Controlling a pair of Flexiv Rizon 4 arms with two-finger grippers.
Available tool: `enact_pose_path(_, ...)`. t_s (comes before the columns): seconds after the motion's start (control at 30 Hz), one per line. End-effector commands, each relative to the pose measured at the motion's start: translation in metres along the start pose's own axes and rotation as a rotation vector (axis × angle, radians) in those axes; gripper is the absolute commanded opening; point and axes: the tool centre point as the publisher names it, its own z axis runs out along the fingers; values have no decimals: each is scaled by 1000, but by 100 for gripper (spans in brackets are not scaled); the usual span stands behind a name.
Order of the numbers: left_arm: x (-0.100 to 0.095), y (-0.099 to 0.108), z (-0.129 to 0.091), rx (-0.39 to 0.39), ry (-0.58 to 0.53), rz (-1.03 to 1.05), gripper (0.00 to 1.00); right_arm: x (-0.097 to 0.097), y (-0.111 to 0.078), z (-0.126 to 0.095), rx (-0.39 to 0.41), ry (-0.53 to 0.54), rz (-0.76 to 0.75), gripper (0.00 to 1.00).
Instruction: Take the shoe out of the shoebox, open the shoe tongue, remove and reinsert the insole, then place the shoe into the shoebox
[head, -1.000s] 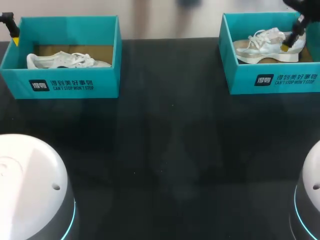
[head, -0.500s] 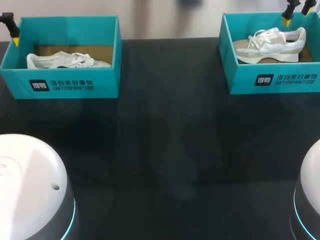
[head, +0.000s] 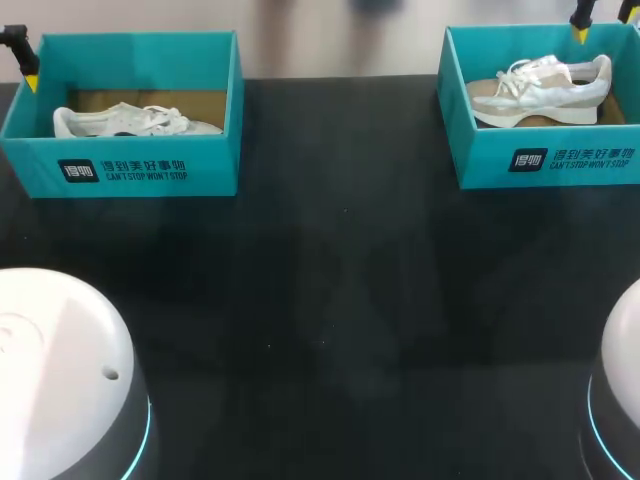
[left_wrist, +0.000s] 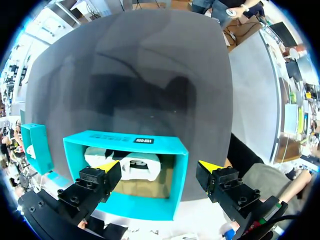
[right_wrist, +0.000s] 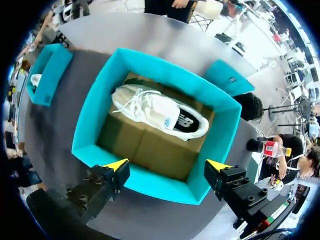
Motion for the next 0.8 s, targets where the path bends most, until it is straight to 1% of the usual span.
enact_pose_path(0.03,0,-1,-1,-2,3,0,100,-14,12,17,-29,8,82,100)
enact_pose_path(0.1,0,-1,-1,-2,3,0,100,-18,15,22,-32,7,93,100)
enact_pose_path(0.23,0,-1,-1,-2,3,0,100,-25,19,35,-9,-8,117,100)
enact_pose_path(0.3,0,-1,-1,-2,3,0,100,-29,20,41,-20,-4,128,100)
enact_pose_path(0.33,0,-1,-1,-2,3,0,100,-30,21,43,-2,-25,126,100)
enact_pose_path(0.5,0,-1,-1,-2,3,0,100,-38,24,55,7,-38,132,100)
enact_pose_path(0.8,0,-1,-1,-2,3,0,100,-44,25,75,11,-45,163,100)
